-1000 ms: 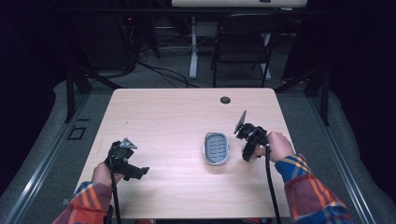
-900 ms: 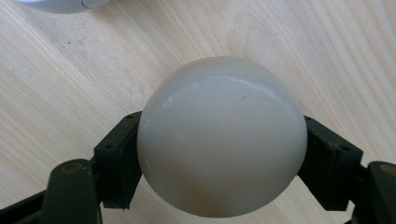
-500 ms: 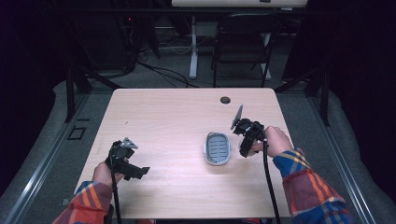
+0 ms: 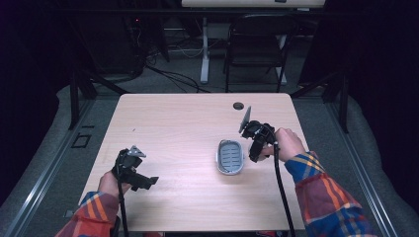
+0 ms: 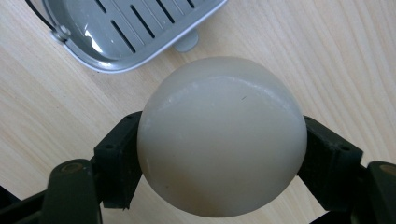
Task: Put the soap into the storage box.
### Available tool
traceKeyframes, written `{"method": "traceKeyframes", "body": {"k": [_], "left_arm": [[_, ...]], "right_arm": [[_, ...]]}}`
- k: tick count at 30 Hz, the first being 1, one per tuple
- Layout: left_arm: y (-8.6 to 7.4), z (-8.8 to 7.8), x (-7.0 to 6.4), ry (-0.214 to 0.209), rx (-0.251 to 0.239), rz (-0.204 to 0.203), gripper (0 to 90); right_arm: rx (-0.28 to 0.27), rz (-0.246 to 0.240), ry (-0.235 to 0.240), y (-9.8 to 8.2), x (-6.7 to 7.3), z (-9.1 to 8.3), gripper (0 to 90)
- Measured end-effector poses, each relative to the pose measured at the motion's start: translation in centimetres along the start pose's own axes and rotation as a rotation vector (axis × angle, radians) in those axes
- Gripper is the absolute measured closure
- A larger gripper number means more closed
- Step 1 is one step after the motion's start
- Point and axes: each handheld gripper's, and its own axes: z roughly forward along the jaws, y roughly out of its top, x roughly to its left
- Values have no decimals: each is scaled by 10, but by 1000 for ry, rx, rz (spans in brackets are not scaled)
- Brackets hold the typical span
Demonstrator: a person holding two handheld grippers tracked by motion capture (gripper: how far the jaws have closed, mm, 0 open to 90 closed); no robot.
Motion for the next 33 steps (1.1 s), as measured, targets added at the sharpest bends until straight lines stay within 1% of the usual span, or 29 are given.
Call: {"method": "traceKeyframes", "body": {"k": [2, 8, 9, 10, 11, 15, 17, 21, 26, 28, 30, 33], "left_arm": [[0, 0, 0, 0, -1, -1, 3], [0, 0, 0, -1, 0, -1, 3], [0, 0, 0, -1, 1, 0, 3], [0, 0, 0, 0, 0, -2, 3], [0, 0, 0, 0, 0, -2, 3], [0, 0, 0, 0, 1, 0, 3], [0, 0, 0, -1, 1, 0, 3], [0, 0, 0, 0, 2, 0, 3], [0, 1, 0, 0, 1, -2, 3], [0, 0, 0, -1, 2, 0, 3], [0, 1, 0, 0, 1, -1, 3], [0, 0, 0, -1, 2, 1, 3]], "right_arm": [[6, -11, -5, 3, 0, -2, 243], [2, -23, -7, 11, 5, -5, 243], [10, -39, -12, 15, 6, -6, 243], [3, -38, -9, 17, 7, -6, 243], [7, -45, -9, 18, 8, -7, 243], [7, -57, -5, 25, 11, -7, 243], [6, -53, -2, 26, 12, -7, 243], [6, -73, -3, 34, 16, -7, 243], [4, -82, 3, 42, 20, -5, 243], [8, -97, 4, 46, 22, -5, 243], [0, -97, 8, 48, 24, -4, 243], [12, -107, 9, 53, 26, -3, 243]]}}
